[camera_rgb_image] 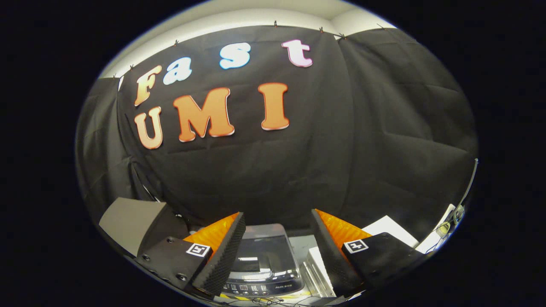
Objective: Put the clothes into the washing machine and then close the washing machine lid.
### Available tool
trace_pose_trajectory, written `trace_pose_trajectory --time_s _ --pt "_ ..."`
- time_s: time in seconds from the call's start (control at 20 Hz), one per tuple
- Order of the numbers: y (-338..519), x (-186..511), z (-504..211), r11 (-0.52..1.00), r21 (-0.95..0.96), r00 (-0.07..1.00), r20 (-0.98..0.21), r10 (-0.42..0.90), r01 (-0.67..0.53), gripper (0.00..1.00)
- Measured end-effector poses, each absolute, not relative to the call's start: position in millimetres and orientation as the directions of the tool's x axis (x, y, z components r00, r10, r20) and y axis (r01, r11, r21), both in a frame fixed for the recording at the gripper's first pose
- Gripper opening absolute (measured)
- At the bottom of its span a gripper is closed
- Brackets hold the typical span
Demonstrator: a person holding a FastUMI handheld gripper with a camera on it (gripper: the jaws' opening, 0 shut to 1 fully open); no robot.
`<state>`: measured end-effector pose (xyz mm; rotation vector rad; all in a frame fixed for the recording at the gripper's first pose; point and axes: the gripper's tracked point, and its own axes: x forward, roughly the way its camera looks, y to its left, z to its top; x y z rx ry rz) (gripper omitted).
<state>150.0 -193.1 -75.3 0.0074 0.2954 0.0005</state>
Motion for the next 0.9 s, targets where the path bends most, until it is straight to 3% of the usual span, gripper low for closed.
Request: trace_pose_trajectory --time_s 0.45,0.9 --pt "-200.7 136.7 72.4 1.000 -0.009 0.997 -0.078 0.011 -0.012 0.98" --pt "-216.5 104.5 147.8 1.000 -0.027 0.999 0.038 -0.003 0.004 0.98"
